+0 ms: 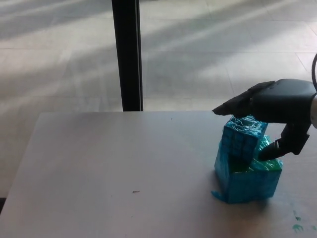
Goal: The robot uses its right hand to pick up the small cube kept on the middle on the desk and place it on the bigger cube kept next to it
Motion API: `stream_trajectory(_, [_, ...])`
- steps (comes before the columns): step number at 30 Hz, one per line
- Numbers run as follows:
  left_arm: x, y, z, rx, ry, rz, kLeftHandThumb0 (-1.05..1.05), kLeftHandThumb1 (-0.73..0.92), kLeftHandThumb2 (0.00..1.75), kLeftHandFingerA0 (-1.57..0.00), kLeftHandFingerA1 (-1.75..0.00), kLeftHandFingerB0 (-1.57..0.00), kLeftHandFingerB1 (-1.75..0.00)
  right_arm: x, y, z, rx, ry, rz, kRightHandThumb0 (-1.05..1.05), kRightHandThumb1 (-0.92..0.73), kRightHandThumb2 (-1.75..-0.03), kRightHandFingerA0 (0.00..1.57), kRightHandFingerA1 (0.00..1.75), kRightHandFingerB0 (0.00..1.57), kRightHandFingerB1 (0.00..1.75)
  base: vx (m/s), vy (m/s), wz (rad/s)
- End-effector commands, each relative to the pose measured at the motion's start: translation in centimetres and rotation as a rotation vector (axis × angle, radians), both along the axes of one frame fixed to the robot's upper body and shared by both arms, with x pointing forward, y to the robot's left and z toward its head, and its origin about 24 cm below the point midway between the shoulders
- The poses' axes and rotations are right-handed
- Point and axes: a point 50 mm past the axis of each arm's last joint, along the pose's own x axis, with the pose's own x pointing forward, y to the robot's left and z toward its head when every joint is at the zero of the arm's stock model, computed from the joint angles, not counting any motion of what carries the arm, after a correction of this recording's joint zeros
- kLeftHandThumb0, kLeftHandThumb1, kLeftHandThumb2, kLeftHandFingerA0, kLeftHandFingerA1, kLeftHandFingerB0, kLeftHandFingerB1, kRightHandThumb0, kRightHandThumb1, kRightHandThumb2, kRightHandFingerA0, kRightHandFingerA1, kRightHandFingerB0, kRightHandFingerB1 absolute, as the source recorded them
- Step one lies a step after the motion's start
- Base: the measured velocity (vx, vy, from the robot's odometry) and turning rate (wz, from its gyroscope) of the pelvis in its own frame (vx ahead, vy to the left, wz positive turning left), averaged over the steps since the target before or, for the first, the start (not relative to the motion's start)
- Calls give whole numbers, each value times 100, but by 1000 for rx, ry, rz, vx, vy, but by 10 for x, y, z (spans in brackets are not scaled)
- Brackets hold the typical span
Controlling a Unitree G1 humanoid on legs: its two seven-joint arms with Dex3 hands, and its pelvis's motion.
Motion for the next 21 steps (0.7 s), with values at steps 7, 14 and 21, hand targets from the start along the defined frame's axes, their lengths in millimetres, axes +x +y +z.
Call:
stream_trajectory(7, [-4, 5, 2, 16, -8, 8, -93, 83, 64, -33, -37, -23, -31, -7, -42, 79, -162, -113, -217, -89, -48, -62, 0, 0, 0, 24, 0, 0, 0])
stream_trajectory(14, [-7, 5, 1, -2, -7, 25, -93, 67, 105, -22, -47, -13, -42, -25, -80, 116, -39, -203, -314, -92, -51, -92, 0, 0, 0, 7, 0, 0, 0])
stream_trajectory(21, [-9, 5, 0, 7, -2, 20, -92, 85, 66, -30, -39, -21, -31, -53, -147, 123, 86, -313, -453, -94, -59, -93, 0, 0, 10, 13, 0, 0, 0])
